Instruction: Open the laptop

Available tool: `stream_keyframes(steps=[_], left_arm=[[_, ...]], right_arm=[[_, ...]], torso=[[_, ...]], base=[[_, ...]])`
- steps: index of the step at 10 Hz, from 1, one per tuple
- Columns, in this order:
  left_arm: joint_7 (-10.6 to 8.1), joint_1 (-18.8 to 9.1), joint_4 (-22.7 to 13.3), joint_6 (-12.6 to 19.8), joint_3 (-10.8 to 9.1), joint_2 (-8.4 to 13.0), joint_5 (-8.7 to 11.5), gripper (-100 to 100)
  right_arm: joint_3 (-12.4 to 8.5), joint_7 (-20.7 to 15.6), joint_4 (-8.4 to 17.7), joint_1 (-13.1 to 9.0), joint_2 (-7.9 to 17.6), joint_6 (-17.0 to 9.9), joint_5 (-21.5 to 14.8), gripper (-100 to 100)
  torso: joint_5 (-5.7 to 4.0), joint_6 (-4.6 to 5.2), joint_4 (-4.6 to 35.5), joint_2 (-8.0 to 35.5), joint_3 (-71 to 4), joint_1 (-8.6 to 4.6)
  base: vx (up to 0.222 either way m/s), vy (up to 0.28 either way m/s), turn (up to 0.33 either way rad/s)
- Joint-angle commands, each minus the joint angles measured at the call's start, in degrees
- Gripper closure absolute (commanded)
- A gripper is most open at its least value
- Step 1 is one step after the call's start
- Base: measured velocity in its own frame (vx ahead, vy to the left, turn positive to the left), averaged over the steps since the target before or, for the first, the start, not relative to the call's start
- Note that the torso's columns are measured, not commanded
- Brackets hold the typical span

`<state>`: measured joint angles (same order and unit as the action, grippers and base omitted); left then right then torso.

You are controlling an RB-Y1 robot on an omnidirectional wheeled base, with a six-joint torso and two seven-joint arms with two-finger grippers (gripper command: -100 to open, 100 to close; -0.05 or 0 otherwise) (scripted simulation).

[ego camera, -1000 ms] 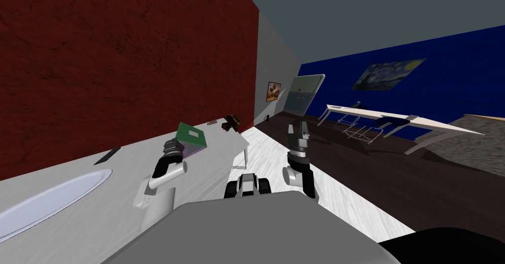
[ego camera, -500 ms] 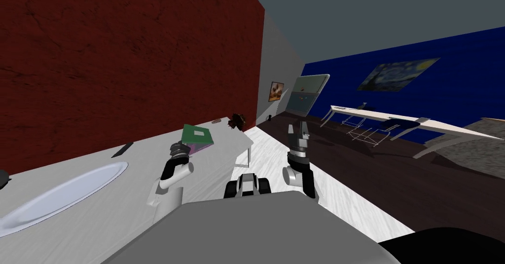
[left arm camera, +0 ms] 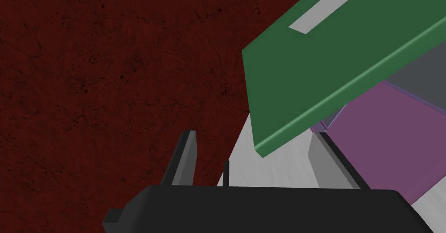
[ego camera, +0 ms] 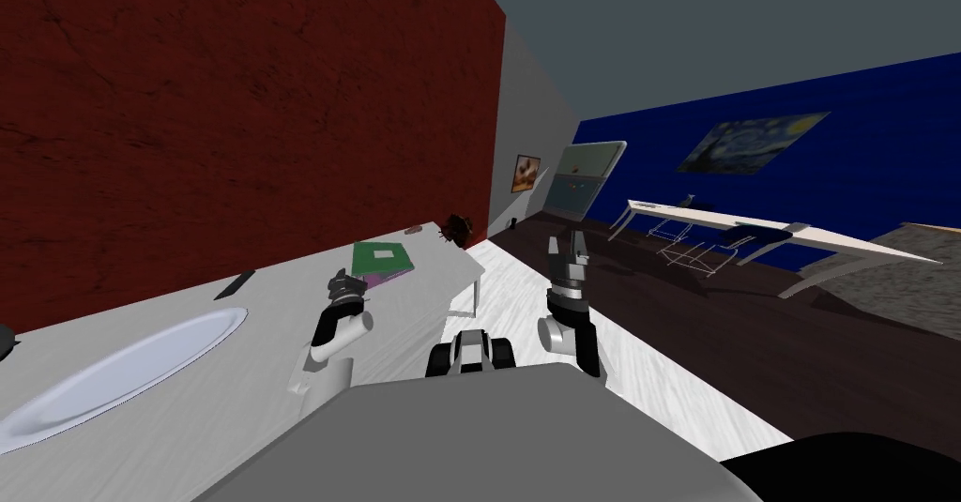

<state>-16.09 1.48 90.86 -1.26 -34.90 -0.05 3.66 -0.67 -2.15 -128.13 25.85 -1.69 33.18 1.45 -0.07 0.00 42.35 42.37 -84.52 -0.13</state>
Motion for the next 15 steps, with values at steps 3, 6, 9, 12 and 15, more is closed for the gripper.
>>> stream_keyframes(steps=[3,6,9,12,15], left_arm=[[-0.27,-0.56,4.16,5.47,-0.87,0.96,-0.14,-100],[-0.55,-1.07,6.99,9.04,-1.53,1.52,-0.23,-100],[-0.66,-1.26,8.00,10.45,-1.83,1.77,-0.27,-100],[-0.67,-1.20,8.01,10.79,-1.84,1.72,-0.27,0],[-0.68,-1.25,8.05,10.76,-1.83,1.75,-0.27,0]], right_arm=[[0.00,0.00,0.00,0.00,-0.01,0.00,0.00,0],[0.00,0.00,0.00,0.00,0.00,0.00,0.00,0],[0.00,0.00,0.00,0.00,0.00,0.00,0.00,0],[0.00,0.00,0.00,0.00,0.00,0.00,0.00,0],[0.00,0.00,0.00,0.00,0.00,0.00,0.00,0]], torso=[[-0.04,0.02,0.01,-0.05,-0.04,-0.02],[0.01,-0.02,0.01,0.00,0.00,0.11],[0.01,0.00,0.01,0.00,0.00,0.08],[0.01,0.00,-0.02,-0.05,-0.03,0.08],[0.10,-0.03,-0.09,-0.08,-0.04,0.15]], base=[[-0.009,-0.023,-0.014],[-0.012,-0.012,-0.017],[-0.008,-0.008,-0.011],[0.000,0.000,0.000],[0.000,0.000,0.000]])
